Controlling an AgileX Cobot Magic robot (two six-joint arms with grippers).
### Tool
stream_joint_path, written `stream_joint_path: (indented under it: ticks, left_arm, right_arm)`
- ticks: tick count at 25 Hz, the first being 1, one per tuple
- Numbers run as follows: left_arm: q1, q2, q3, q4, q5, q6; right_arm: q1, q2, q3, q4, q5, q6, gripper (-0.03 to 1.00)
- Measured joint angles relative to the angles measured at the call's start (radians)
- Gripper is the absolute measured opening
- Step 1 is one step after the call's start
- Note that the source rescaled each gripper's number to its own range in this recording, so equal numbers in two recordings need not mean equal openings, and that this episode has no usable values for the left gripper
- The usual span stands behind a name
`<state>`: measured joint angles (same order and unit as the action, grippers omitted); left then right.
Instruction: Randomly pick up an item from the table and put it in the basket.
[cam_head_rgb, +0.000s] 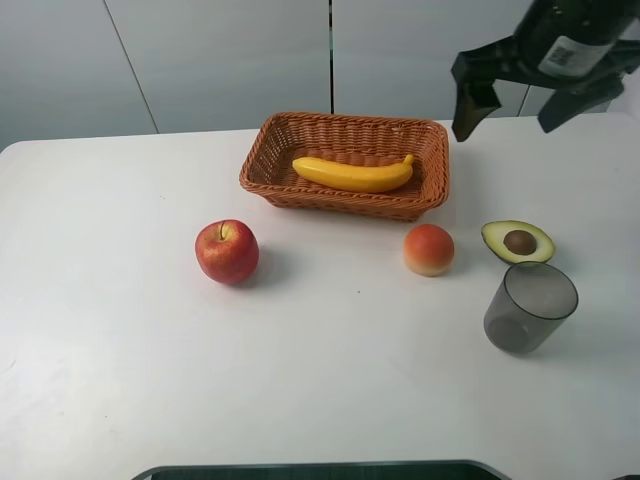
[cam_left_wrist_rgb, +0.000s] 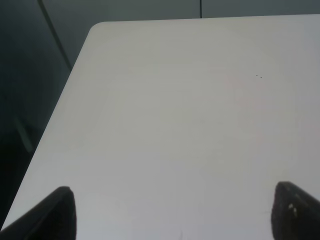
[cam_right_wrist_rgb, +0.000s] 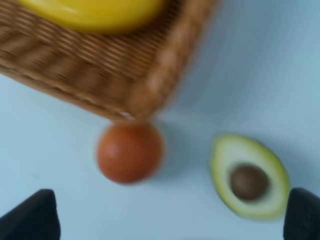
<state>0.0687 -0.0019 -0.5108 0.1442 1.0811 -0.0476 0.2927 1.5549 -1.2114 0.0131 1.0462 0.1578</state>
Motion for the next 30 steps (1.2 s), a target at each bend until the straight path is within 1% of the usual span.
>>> stream_joint_path:
  ticks: [7,12,14,16,20,30]
  left_arm:
    - [0.000,0.000,0.000,0.000,0.000,0.000]
    - [0.000,0.000,0.000,0.000,0.000,0.000]
    - [0.000,0.000,0.000,0.000,0.000,0.000]
    - [0.000,0.000,0.000,0.000,0.000,0.000]
    - [0.000,0.000,0.000,0.000,0.000,0.000]
    - [0.000,0.000,0.000,0.000,0.000,0.000]
  right_arm:
    - [-0.177,-0.227,0.191,0.002,0.000,0.006,0.94]
    - [-0.296,-0.392,0.286,0.002,0.002,0.006,0.94]
    - [-0.327,-0.454,0.318,0.002,0.002,0.006,0.94]
    - [-0.341,-0.523,0.341,-0.002,0.004,0.006,0.94]
    - [-0.341,-0.655,0.361,-0.013,0.018,0.001,0.94]
    - [-0.341,-0.906,0.363,-0.013,0.100,-0.077,0.94]
